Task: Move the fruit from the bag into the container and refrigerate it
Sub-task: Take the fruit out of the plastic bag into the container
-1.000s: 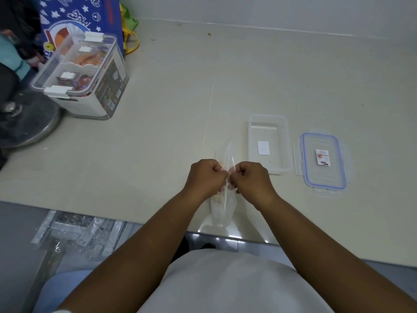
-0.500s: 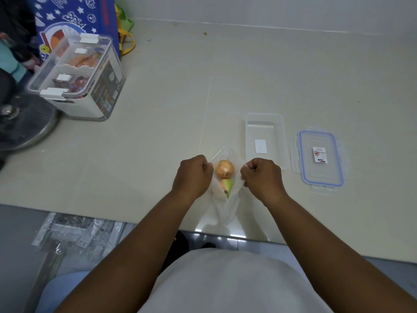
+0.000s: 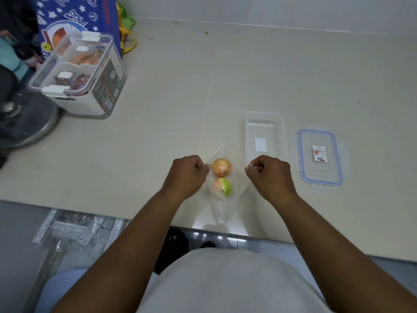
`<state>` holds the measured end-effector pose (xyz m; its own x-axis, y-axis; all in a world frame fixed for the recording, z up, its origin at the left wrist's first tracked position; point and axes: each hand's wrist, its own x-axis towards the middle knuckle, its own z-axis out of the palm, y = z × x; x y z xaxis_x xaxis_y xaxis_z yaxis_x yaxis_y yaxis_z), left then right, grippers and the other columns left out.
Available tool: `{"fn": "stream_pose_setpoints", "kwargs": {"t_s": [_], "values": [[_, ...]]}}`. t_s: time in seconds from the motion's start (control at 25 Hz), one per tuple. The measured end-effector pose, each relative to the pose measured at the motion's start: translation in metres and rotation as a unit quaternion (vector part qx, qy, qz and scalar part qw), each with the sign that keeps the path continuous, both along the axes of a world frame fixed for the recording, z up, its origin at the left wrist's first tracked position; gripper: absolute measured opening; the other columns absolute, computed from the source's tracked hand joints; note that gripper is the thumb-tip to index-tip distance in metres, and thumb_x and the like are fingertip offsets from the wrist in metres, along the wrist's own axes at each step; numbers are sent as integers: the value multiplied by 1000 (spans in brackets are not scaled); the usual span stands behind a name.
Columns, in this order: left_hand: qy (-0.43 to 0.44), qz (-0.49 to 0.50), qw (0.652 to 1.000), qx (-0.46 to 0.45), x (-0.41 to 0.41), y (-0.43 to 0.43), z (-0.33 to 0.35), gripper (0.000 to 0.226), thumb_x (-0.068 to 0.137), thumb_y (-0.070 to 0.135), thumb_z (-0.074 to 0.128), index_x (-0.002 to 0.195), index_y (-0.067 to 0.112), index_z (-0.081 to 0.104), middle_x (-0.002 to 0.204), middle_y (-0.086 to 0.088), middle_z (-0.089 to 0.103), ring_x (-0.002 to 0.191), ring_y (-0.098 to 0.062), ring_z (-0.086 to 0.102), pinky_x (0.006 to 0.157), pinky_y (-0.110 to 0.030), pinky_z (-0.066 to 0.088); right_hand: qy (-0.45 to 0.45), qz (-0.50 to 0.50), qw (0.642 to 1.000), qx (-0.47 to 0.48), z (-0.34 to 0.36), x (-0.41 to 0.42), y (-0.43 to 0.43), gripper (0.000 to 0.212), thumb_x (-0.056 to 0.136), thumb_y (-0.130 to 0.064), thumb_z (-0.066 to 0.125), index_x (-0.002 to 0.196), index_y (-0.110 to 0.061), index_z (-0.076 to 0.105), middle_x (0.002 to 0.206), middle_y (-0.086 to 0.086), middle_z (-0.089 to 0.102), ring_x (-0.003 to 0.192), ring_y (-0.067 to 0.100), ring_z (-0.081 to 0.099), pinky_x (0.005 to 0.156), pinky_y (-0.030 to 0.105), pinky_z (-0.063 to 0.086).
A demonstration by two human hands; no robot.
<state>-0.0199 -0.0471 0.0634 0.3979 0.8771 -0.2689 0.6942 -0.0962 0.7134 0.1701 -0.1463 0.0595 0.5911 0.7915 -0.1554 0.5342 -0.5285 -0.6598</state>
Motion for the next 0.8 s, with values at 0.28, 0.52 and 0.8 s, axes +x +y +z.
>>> {"fn": "stream_pose_setpoints", "kwargs": {"t_s": [0.28, 0.52, 0.8], "values": [[-17, 6, 1000, -7, -4, -1, -2, 16, 80, 23, 69, 67, 20, 60, 68, -2, 68, 68, -22, 68, 72, -39, 59, -252, 218, 925, 182, 14, -25, 5, 27, 80, -7, 66, 106, -10, 68, 93, 8, 67, 87, 28, 62, 66, 36, 53], [-23, -1, 1000, -2, -9, -1, -6, 14, 81, 18, 70, 70, 16, 63, 70, -6, 69, 68, -24, 68, 73, -42, 59, -216, 378, 873, -220, -8, -51, 48, 32, 82, -22, 70, 111, -12, 59, 91, 5, 59, 73, 24, 54, 61, 30, 43], [-24, -6, 1000, -13, -13, -3, -11, 13, 82, 19, 71, 72, 14, 65, 70, -8, 68, 67, -23, 68, 73, -43, 60, -225, 400, 858, -230, -36, -54, 53, 32, 87, -24, 64, 119, -22, 59, 78, -2, 47, 70, 23, 54, 60, 32, 50]]}}
